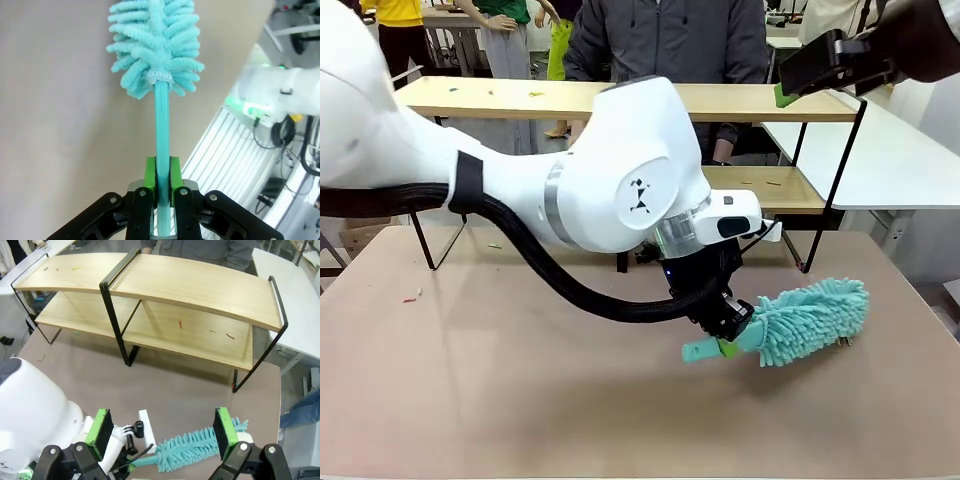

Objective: Clean the shelves.
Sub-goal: Clean a randomly selected level of the Shelf with the Duster.

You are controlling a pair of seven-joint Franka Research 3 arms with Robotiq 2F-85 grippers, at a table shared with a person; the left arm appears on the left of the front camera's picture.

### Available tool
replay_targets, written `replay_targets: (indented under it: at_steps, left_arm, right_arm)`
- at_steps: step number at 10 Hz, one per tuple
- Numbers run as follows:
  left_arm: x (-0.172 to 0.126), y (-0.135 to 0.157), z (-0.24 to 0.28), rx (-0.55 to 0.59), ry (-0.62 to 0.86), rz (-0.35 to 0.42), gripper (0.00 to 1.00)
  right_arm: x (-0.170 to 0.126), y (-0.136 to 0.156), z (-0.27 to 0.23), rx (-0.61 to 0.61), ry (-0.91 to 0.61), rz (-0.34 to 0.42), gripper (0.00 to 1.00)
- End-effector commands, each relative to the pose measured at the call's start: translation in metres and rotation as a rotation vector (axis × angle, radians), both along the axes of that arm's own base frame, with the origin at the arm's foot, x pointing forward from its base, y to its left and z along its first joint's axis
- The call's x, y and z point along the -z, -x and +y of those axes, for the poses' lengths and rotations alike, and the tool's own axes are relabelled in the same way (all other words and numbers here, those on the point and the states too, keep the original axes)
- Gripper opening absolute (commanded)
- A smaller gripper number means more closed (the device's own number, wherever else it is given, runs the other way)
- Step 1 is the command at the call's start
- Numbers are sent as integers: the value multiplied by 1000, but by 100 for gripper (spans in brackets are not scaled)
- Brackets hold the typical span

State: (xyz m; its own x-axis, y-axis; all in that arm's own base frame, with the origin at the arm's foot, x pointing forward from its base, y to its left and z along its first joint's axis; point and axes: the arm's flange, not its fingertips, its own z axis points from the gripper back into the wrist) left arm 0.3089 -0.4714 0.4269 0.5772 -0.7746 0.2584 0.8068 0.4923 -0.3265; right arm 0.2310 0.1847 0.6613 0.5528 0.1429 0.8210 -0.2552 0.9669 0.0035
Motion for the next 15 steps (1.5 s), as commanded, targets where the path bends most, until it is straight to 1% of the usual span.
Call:
replay_targets:
  at_steps: [1, 4, 5, 7, 8, 10, 11, 12, 13, 14, 15]
  left_arm:
    - [-23, 9, 42, 29, 87, 31, 13]
    - [-59, 15, 87, -77, 222, -50, 13]
    - [-67, 17, 102, -105, 227, -63, 13]
    - [-74, 24, 132, -12, 150, -2, 13]
    - [-75, 31, 152, 66, 112, 39, 13]
    - [-80, 42, 200, 112, 102, 50, 13]
    - [-83, 52, 234, 95, 111, 23, 13]
    - [-88, 62, 269, 37, 145, 7, 13]
    - [-74, 44, 198, 86, 94, 72, 13]
    - [-74, 44, 198, 86, 94, 72, 13]
    - [-82, 56, 240, 64, 108, 48, 13]
  right_arm:
    - [1, 0, -1, -1, -7, 2, 100]
    - [1, 0, -1, -1, -7, 2, 100]
    - [1, 0, -1, -1, -7, 2, 100]
    - [1, 0, -1, -1, -7, 2, 100]
    - [1, 0, -1, -1, -7, 2, 100]
    - [1, 0, -1, -1, -7, 2, 100]
    - [1, 0, -1, -1, -7, 2, 100]
    - [1, 0, -1, -1, -7, 2, 100]
    - [1, 0, -1, -1, -7, 2, 100]
    - [1, 0, -1, -1, -7, 2, 100]
    - [1, 0, -1, -1, -7, 2, 100]
